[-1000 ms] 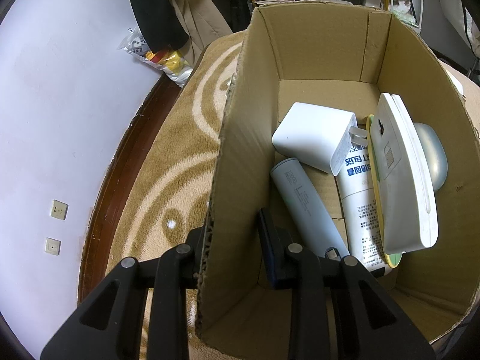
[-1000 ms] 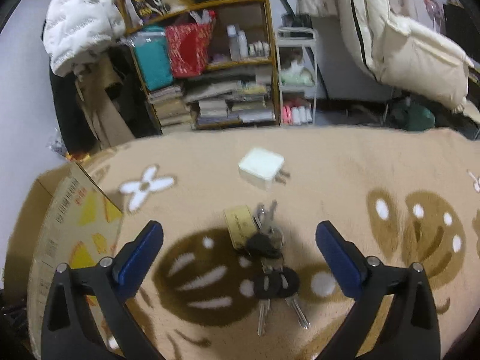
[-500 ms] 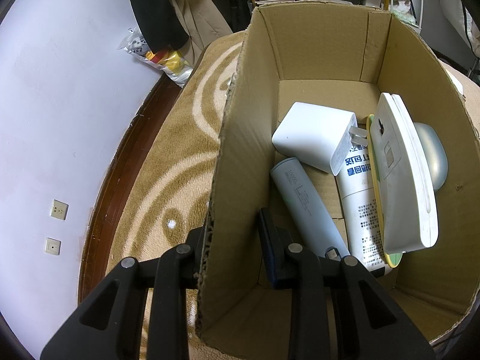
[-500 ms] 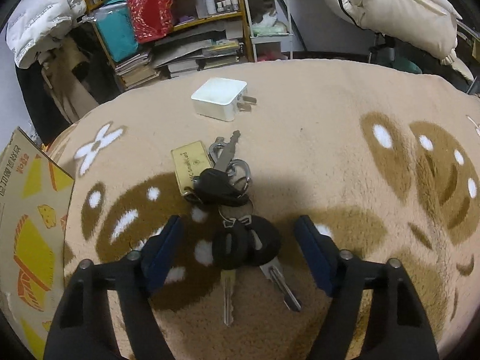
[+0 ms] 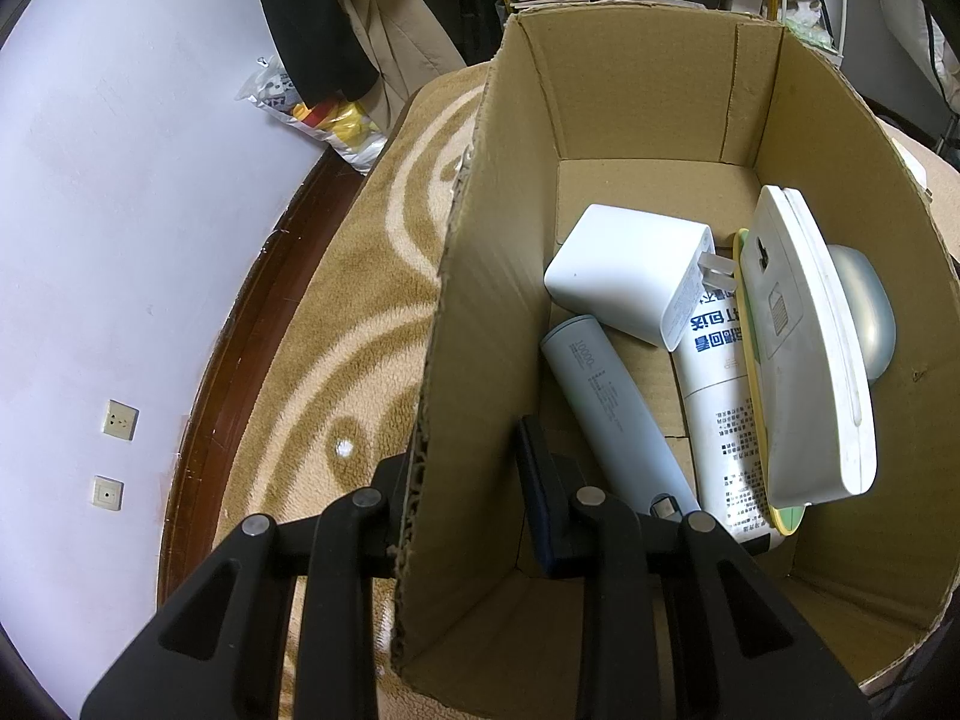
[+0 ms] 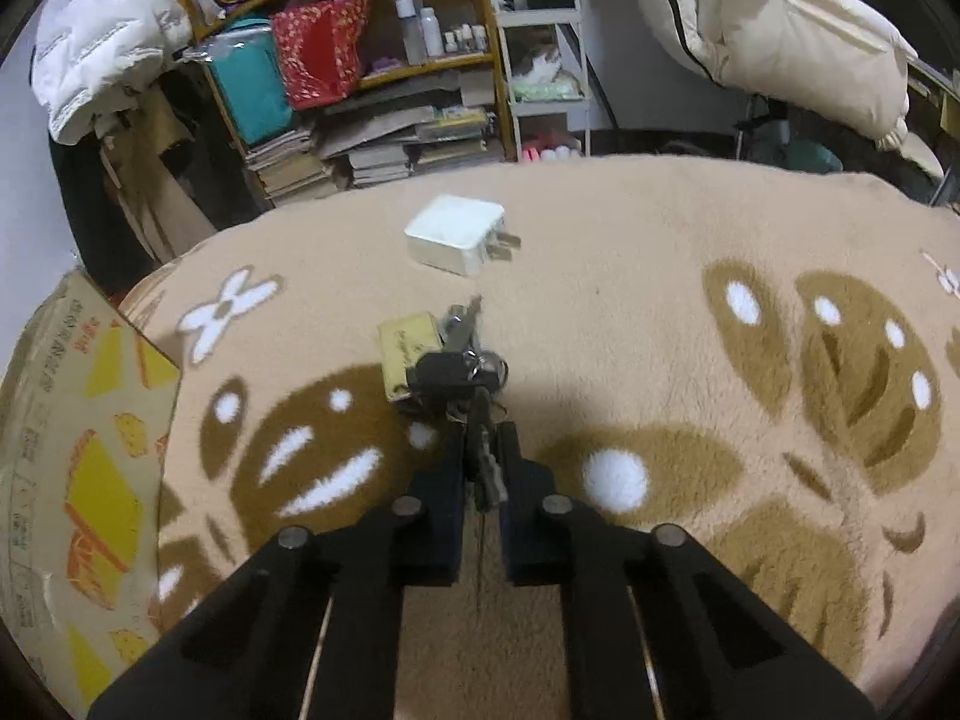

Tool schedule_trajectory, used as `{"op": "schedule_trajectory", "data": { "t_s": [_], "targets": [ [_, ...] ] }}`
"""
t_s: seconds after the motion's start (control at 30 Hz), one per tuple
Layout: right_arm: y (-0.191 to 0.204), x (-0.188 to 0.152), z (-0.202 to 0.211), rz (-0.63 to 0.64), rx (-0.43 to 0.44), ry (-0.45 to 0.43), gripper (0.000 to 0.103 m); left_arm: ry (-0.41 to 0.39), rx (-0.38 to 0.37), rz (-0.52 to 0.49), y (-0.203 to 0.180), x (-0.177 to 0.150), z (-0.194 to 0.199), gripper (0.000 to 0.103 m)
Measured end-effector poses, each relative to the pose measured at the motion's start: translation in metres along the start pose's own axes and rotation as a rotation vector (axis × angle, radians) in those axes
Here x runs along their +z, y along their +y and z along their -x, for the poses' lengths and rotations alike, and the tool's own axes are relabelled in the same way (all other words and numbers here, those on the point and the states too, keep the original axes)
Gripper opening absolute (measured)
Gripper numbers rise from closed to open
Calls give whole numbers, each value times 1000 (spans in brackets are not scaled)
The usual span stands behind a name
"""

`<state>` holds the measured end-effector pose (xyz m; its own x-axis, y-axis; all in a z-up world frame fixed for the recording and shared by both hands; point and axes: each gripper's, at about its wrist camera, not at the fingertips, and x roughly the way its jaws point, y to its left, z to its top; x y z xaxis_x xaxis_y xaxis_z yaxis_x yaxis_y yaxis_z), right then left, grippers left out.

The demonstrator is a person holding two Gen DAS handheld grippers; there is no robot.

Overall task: Organize rigid objects
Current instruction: 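Move the right tool back to the keys and grasp the key ring, then carry the keys into the box and release them with the right tool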

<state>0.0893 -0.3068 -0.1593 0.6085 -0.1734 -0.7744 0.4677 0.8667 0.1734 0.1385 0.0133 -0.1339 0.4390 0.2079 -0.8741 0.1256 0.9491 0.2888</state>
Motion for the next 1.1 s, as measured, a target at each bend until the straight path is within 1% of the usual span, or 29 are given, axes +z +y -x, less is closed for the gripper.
{"op": "schedule_trajectory", "data": {
  "t_s": [0.17, 0.33, 0.57, 0.73, 0.87, 0.97, 1.1],
  "targets": [
    [4, 5, 18, -8, 33, -52, 10, 0, 0, 0, 0, 0, 0, 27],
    [15, 16, 36, 23, 62, -109, 10, 1, 0, -3, 0, 0, 0, 27],
    [34, 24, 66, 51, 142, -200, 10, 1, 0, 0, -1, 0, 0, 27],
    [56, 24, 85, 88, 228, -238, 10, 1, 0, 0, 0, 0, 1, 27],
    [80, 20, 99, 144, 286, -262, 10, 0, 0, 1, -1, 0, 0, 27],
    [100, 14, 113, 175, 364, -271, 10, 1, 1, 0, -1, 0, 0, 27],
    [132, 2, 129, 241, 443, -287, 10, 1, 0, 1, -1, 0, 0, 27]
  ]
}}
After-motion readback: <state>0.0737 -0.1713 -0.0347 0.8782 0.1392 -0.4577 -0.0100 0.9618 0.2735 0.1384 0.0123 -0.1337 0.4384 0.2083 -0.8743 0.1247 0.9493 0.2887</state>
